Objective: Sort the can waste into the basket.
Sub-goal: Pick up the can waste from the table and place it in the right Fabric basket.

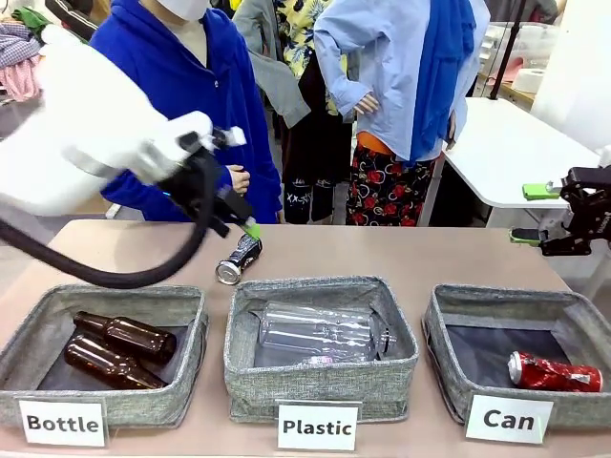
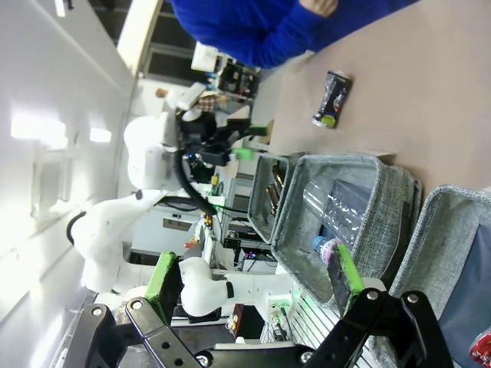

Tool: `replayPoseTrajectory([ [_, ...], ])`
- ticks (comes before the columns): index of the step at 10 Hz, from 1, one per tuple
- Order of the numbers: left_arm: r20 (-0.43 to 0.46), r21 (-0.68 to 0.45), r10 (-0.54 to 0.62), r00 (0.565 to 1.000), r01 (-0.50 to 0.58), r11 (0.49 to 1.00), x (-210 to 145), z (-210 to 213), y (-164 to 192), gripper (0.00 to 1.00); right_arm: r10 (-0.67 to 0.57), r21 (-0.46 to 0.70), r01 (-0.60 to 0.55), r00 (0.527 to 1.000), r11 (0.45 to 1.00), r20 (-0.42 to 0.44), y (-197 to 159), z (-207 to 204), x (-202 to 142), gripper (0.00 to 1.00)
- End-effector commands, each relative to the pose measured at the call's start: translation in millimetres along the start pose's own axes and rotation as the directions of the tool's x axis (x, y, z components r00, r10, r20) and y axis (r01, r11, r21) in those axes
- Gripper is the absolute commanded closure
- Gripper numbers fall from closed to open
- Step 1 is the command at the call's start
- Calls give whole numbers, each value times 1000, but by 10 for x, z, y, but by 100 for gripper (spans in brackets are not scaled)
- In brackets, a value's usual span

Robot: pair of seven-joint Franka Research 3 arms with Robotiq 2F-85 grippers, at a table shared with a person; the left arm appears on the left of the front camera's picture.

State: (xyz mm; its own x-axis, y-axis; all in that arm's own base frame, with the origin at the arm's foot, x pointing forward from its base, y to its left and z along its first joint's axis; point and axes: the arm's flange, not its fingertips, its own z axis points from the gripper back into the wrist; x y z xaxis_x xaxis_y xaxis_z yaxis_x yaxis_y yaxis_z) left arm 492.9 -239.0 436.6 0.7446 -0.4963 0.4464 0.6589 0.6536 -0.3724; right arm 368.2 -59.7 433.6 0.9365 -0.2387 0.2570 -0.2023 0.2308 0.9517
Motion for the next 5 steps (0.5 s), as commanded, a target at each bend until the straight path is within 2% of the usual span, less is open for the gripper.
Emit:
replayPoseTrajectory([
  [1,-20,147,3,1000,0,989,340,-266,201,0,8,-4,-8,1000,1000,-4,18,24,13,0],
  [2,4,246,-9,1000,8,969,446,-465,277,0,8,-4,-8,1000,1000,-4,18,24,13,0],
  [4,-3,338,12,1000,-10,941,559,-716,479,0,8,-4,-8,1000,1000,-4,18,24,13,0],
  [5,-29,373,59,998,-44,927,591,-802,596,0,8,-4,-8,1000,1000,-4,18,24,13,0],
])
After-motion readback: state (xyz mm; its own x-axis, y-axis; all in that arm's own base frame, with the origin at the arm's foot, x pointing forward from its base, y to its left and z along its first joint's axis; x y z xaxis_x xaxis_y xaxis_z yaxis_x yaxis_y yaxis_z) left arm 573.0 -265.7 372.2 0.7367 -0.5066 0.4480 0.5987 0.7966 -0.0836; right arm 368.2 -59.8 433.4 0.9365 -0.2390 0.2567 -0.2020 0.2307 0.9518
